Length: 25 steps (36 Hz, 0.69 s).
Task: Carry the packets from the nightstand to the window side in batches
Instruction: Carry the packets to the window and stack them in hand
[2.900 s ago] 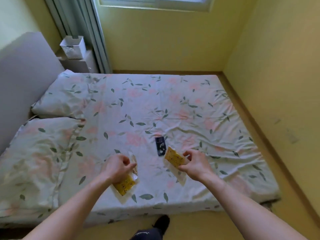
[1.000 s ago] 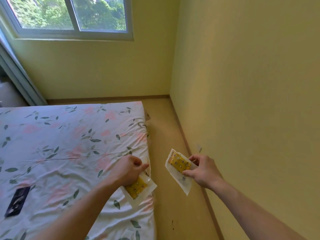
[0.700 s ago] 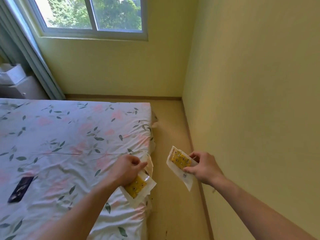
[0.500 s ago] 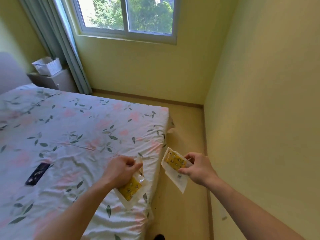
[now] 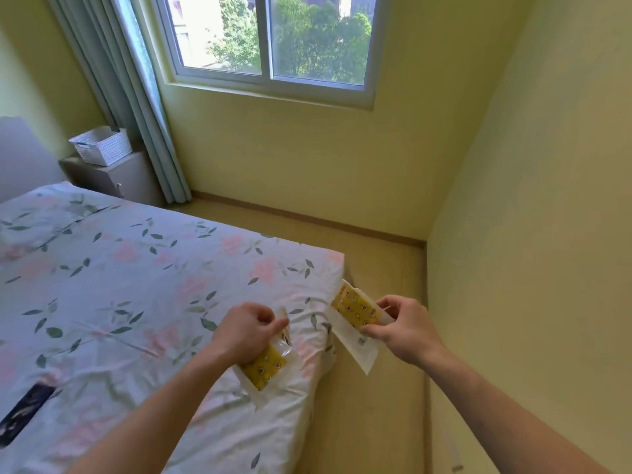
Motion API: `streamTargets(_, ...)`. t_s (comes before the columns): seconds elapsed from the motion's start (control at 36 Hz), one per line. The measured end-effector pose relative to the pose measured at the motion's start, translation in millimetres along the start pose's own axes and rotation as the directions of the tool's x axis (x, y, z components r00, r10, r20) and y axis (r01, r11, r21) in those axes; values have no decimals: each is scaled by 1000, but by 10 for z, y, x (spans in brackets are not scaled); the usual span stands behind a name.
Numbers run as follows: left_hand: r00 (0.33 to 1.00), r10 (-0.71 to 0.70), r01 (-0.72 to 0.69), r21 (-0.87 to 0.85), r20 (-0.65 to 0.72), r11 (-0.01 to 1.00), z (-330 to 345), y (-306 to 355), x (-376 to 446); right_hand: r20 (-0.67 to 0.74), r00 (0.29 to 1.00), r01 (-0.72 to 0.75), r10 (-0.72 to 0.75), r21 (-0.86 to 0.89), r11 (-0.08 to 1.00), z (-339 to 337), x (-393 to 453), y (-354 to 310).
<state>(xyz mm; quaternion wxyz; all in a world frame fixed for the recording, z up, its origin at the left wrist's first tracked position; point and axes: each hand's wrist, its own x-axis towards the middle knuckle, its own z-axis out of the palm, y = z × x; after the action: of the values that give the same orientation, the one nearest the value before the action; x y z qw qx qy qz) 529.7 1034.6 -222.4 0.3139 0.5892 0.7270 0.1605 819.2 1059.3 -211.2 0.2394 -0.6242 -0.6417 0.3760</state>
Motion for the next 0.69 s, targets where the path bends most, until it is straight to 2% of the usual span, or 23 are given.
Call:
streamTargets(0.17, 999, 33, -33, -27, 5, 999, 32, 759, 956, -30, 1000, 10, -9, 8, 1000, -546, 1002, 163)
streamTargets(0.31, 998, 28, -30, -35, -63, 999, 154, 1243, 1765, -5, 999, 51, -51, -5, 999, -987, 1928, 303)
streamTargets(0.5, 985, -56, 45, -69, -161, 997, 204, 1674, 2682, 92, 990, 109, -107, -18, 994, -1521, 3207, 431)
streamTargets(0.69, 945, -160, 137, -97, -286, 986, 3, 1817, 3380, 185, 969, 163, -163, 14, 986, -1825, 4446, 198)
